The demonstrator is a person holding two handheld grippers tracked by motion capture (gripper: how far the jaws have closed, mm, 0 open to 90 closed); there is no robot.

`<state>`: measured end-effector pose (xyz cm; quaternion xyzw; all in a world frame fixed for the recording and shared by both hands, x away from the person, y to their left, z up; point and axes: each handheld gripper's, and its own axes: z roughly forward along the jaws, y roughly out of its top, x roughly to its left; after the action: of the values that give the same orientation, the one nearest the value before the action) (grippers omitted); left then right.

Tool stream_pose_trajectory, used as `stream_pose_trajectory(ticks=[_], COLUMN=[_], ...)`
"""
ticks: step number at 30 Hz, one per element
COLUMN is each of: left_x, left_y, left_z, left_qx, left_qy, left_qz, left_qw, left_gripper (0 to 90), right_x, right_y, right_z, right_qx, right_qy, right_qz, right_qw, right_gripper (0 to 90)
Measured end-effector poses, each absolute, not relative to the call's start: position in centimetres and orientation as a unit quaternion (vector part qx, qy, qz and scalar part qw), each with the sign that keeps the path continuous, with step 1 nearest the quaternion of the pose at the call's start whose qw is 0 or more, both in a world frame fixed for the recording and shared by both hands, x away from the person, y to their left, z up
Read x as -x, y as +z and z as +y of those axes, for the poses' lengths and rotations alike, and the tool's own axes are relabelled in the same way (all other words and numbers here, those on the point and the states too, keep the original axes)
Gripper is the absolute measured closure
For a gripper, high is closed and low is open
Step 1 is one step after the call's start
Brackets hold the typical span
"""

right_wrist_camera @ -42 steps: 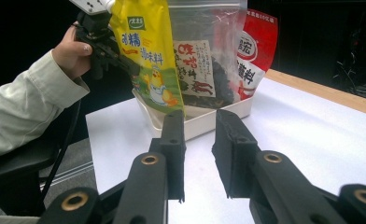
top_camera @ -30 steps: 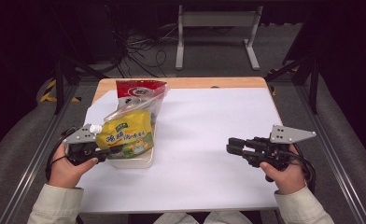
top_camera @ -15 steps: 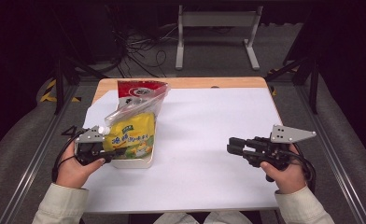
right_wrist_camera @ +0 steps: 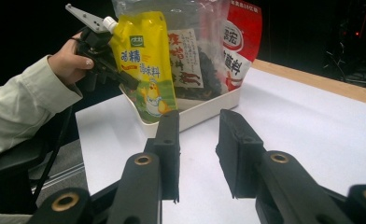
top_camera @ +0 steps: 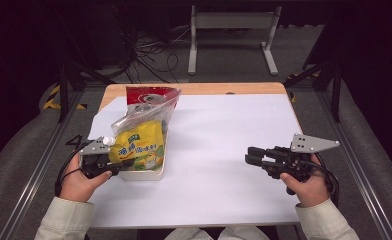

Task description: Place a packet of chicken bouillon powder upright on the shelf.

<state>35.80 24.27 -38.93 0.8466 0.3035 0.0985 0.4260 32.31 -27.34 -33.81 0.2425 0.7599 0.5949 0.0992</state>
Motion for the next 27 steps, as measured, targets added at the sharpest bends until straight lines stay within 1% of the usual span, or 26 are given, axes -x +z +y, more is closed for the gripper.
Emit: stream_pose_trajectory(ticks=[4, 6, 7, 9, 12, 16, 19, 23, 27], left_x=[-35.5, -35.3, -35.2, -34.9, -34.1, -32.8, -31.8, -31.0, -30.6], left_y=[-39.0, -38.9, -38.9, -38.6, -38.1, -37.6, -37.5, -37.8, -38.6], left_z=[24.2, 24.2, 24.3, 24.6, 25.3, 26.4, 27.3, 27.9, 28.2], left_qx=[-0.846, -0.849, -0.844, -0.832, -0.821, -0.810, -0.801, -0.795, -0.795], left_qy=[0.114, 0.123, 0.129, 0.130, 0.143, 0.165, 0.178, 0.180, 0.184], left_qz=[0.299, 0.303, 0.309, 0.318, 0.331, 0.335, 0.340, 0.347, 0.351], left_qw=[0.426, 0.416, 0.419, 0.435, 0.444, 0.452, 0.459, 0.464, 0.460], left_gripper=[75.1, 71.7, 67.2, 54.5, 40.1, 30.7, 25.5, 22.4, 18.7], right_x=[-32.4, -32.5, -32.5, -32.7, -32.8, -33.0, -33.1, -33.2, -33.0], right_y=[-34.0, -34.0, -34.1, -34.1, -34.2, -34.3, -34.4, -34.7, -35.1], right_z=[-27.4, -27.5, -27.5, -27.5, -27.5, -27.4, -27.5, -28.0, -28.7], right_qx=[-0.245, -0.247, -0.247, -0.248, -0.250, -0.249, -0.250, -0.261, -0.268], right_qy=[0.593, 0.592, 0.592, 0.591, 0.591, 0.589, 0.583, 0.570, 0.550], right_qz=[0.761, 0.761, 0.761, 0.761, 0.760, 0.761, 0.764, 0.769, 0.779], right_qw=[0.099, 0.100, 0.100, 0.100, 0.099, 0.106, 0.116, 0.123, 0.141], right_gripper=[68.9, 68.2, 68.1, 67.4, 65.5, 61.6, 55.1, 44.5, 38.0])
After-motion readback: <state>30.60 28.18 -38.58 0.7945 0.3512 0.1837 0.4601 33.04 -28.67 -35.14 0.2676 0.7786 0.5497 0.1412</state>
